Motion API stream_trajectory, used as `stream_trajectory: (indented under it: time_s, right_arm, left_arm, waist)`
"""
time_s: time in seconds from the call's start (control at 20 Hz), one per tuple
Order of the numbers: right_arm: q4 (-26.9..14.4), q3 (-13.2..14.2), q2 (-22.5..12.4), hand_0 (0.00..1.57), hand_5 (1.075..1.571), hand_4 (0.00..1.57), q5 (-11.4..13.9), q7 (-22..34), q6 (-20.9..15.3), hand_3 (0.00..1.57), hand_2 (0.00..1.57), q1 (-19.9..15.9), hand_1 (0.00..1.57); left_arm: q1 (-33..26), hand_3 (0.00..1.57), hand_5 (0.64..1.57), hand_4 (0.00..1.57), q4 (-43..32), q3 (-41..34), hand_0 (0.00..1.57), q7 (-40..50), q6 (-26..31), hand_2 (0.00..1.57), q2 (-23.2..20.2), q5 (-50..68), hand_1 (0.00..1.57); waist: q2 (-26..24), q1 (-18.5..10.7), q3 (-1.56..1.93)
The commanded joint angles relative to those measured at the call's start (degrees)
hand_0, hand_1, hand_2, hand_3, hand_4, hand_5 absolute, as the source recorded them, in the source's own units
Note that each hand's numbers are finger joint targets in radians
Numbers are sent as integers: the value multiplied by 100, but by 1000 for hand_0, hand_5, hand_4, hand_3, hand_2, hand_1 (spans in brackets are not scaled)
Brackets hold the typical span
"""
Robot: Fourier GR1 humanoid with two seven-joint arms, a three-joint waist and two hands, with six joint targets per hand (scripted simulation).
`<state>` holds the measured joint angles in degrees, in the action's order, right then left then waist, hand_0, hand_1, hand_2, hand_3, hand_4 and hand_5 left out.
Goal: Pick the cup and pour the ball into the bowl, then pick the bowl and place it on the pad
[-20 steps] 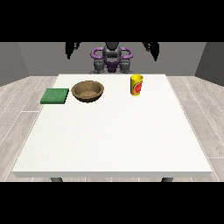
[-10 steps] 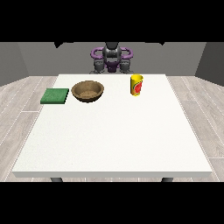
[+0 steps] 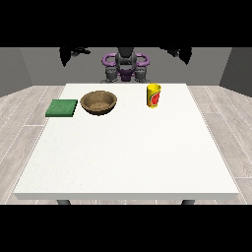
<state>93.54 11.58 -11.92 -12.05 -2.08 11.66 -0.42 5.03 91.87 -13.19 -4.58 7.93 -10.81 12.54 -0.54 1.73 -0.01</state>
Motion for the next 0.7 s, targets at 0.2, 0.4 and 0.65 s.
stream_trajectory:
  time_s: [0.2, 0.4, 0.65]
  right_arm:
    - [-140, 45, -12, 0, 1571, 0, 28, -376, 76, 0, 0, -470, 0]
    - [-358, 273, -308, 0, 1571, 0, -178, -377, 390, 0, 0, -628, 0]
    - [-590, 279, -242, 0, 1570, 0, -193, -772, 559, 0, 0, -617, 0]
  left_arm:
    - [69, 0, 1527, 0, -1440, 107, 0, -2116, -77, 0, 445, -690, 0]
    - [432, 0, 1520, 0, -2169, 267, 0, -2509, -457, 0, 702, -980, 0]
    - [783, 0, 1530, 0, -3317, 33, 0, -3530, -651, 0, 733, -1057, 0]
  waist:
    - [828, 258, -5]
    - [779, 355, -2]
    - [1168, 495, -2]
